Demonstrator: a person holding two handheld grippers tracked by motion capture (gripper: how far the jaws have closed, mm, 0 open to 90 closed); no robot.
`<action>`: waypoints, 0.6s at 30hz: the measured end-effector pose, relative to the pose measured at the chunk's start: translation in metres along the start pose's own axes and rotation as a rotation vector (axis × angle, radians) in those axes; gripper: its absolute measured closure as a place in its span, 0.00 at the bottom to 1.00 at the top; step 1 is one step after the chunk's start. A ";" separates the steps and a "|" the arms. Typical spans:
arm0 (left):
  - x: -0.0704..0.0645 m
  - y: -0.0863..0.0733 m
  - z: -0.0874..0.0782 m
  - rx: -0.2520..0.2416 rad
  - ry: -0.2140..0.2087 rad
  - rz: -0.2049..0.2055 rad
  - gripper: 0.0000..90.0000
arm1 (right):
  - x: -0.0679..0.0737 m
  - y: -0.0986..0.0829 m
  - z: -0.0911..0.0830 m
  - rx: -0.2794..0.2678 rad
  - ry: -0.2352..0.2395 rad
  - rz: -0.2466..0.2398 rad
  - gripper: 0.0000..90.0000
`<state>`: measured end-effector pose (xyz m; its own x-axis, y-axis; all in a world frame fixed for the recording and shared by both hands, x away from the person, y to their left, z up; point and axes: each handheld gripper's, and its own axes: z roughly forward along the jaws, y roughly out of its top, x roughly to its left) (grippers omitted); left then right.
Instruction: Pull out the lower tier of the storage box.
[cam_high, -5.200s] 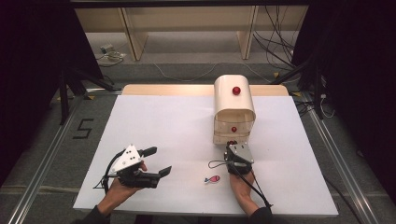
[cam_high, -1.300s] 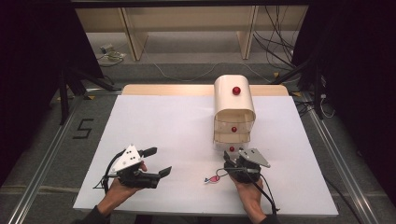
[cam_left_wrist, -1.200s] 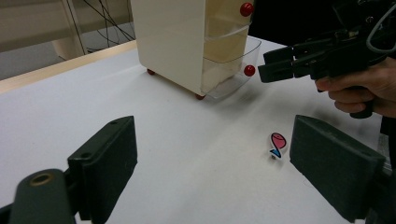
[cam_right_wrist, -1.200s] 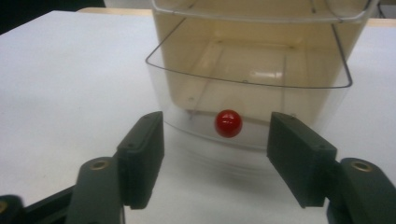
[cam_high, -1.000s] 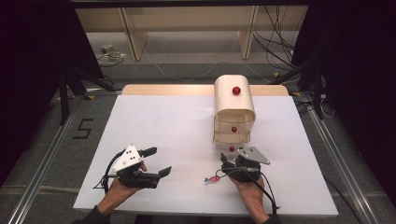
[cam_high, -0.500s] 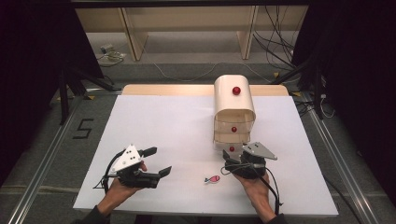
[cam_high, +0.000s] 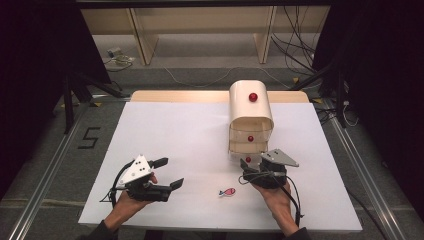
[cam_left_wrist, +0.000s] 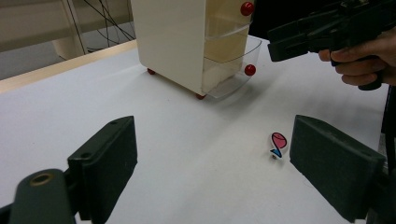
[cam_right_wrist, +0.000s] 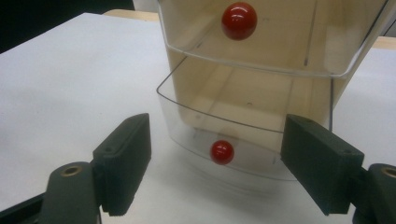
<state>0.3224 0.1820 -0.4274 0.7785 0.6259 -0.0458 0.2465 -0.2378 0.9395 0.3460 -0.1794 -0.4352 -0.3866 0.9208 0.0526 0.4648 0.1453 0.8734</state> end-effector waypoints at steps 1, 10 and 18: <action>0.000 0.000 0.000 0.000 0.000 0.000 0.16 | -0.001 0.001 0.000 -0.001 0.003 -0.005 0.29; 0.000 0.000 0.000 0.002 -0.001 0.000 0.16 | -0.007 0.005 -0.002 -0.019 0.006 -0.010 0.52; 0.000 0.000 0.000 0.003 0.000 0.003 0.16 | -0.009 0.008 0.000 -0.044 0.006 -0.032 0.77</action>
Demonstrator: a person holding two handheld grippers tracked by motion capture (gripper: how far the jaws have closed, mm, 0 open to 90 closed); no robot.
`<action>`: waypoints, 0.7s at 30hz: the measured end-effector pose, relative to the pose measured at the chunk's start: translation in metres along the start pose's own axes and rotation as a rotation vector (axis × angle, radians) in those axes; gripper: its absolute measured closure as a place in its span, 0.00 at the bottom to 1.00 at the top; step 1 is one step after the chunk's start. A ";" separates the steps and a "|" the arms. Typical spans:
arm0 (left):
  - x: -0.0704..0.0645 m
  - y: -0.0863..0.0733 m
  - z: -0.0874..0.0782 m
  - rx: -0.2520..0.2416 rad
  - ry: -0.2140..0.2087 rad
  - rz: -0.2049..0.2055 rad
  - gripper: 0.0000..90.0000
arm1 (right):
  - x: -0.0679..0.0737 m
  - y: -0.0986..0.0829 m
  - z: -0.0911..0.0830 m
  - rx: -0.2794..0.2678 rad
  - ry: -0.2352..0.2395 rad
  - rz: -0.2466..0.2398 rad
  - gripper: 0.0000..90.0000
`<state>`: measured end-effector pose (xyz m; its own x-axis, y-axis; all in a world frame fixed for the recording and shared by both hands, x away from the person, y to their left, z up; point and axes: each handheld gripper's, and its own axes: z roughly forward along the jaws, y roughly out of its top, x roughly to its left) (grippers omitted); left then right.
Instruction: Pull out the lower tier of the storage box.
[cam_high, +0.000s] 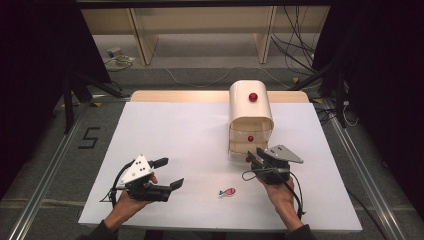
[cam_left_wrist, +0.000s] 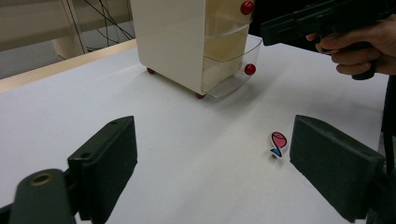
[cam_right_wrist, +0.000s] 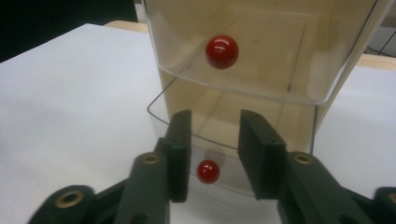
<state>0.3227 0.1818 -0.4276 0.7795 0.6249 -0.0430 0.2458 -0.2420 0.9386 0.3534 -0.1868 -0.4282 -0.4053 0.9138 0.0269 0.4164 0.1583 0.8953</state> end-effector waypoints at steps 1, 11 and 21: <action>0.000 0.000 0.000 -0.001 -0.001 -0.004 0.16 | 0.000 0.001 0.000 -0.003 0.000 -0.009 0.79; 0.000 0.000 0.000 0.001 -0.001 -0.004 0.16 | -0.007 0.005 0.012 0.012 -0.005 -0.003 1.00; 0.000 0.000 0.000 0.003 -0.002 0.000 0.16 | -0.008 0.005 0.024 0.044 0.001 -0.021 1.00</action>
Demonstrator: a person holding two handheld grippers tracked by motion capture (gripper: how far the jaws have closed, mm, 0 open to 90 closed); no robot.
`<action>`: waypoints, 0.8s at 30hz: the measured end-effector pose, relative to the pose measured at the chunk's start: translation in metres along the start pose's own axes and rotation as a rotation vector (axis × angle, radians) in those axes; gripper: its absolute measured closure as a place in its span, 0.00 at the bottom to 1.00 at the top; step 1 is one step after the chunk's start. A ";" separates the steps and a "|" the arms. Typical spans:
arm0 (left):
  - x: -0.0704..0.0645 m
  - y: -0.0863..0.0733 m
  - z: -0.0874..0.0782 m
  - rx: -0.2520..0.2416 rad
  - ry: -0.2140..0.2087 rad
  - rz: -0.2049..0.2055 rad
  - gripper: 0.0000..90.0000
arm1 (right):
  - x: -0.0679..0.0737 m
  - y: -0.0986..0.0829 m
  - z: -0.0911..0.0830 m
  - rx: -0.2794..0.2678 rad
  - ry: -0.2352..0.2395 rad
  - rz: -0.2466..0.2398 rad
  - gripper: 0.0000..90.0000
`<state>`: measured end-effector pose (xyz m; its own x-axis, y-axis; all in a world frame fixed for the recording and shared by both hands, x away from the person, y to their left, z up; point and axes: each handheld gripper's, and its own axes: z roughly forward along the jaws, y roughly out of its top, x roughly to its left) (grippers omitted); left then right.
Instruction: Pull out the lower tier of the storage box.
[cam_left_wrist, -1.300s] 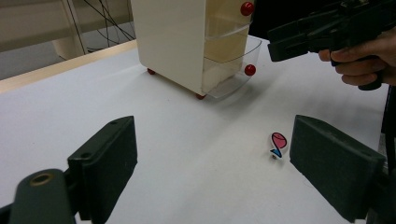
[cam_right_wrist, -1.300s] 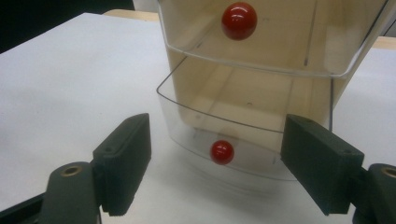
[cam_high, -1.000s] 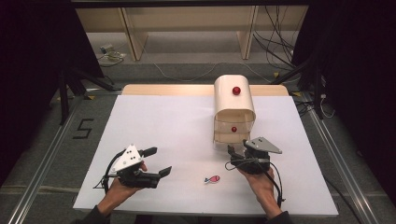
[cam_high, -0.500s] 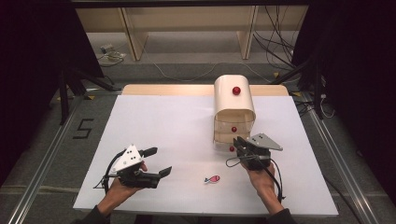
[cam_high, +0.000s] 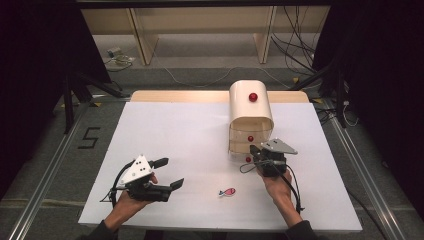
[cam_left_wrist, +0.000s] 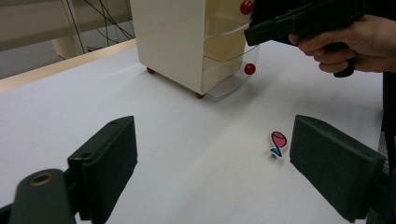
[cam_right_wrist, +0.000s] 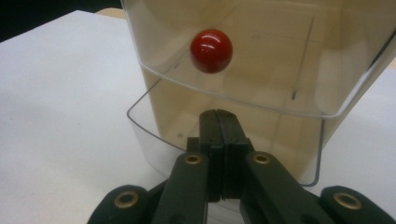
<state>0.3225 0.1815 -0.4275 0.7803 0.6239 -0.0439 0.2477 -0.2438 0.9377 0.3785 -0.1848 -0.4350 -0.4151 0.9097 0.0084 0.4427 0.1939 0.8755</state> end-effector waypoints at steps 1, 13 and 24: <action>0.000 0.000 0.000 0.000 0.000 -0.001 0.16 | 0.000 0.000 0.001 0.003 0.000 0.000 1.00; 0.001 0.000 0.000 0.001 0.001 0.002 0.16 | 0.000 0.002 0.011 0.039 0.001 -0.008 1.00; 0.001 0.000 -0.001 0.001 0.002 0.002 0.16 | -0.002 0.003 0.013 0.058 0.004 -0.008 1.00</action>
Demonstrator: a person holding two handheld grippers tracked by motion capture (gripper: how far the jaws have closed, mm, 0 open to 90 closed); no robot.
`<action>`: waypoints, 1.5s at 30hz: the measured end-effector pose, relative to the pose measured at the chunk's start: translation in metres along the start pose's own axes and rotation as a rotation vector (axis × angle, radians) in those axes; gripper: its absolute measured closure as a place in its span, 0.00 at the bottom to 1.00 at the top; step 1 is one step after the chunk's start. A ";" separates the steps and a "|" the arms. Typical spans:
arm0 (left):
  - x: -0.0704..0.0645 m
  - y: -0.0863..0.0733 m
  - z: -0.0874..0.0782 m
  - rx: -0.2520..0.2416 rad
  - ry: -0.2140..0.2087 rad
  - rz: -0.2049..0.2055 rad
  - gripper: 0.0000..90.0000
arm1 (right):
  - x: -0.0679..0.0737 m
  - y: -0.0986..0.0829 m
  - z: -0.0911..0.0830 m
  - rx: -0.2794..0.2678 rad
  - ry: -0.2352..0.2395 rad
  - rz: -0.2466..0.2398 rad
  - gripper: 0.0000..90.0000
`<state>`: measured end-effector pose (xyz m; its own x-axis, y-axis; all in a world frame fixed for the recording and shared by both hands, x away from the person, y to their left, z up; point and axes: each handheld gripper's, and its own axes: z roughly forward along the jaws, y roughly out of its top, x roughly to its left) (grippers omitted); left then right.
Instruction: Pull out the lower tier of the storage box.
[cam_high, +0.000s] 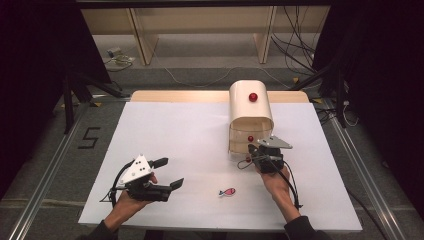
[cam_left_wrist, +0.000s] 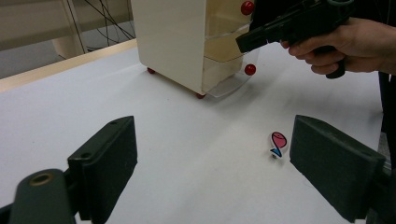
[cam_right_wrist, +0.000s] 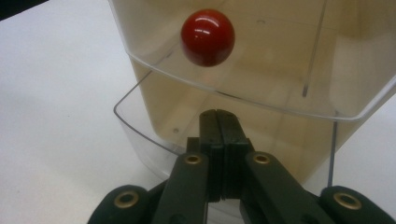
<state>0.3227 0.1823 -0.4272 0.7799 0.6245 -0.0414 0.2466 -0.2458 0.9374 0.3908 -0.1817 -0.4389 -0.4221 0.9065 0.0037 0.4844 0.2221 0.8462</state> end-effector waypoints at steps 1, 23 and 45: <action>0.000 0.000 0.000 0.000 0.000 0.000 0.16 | 0.000 0.000 0.000 0.001 0.000 0.002 1.00; 0.000 0.000 0.000 -0.002 0.003 -0.007 0.16 | 0.001 0.001 -0.002 0.039 0.010 0.007 1.00; 0.000 0.000 -0.001 -0.005 0.003 -0.012 0.16 | 0.005 -0.001 -0.007 0.060 0.024 -0.004 1.00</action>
<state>0.3220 0.1824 -0.4268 0.7752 0.6295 -0.0521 0.2533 -0.2341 0.9386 0.3827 -0.1797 -0.4363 -0.4425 0.8967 0.0138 0.5271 0.2476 0.8129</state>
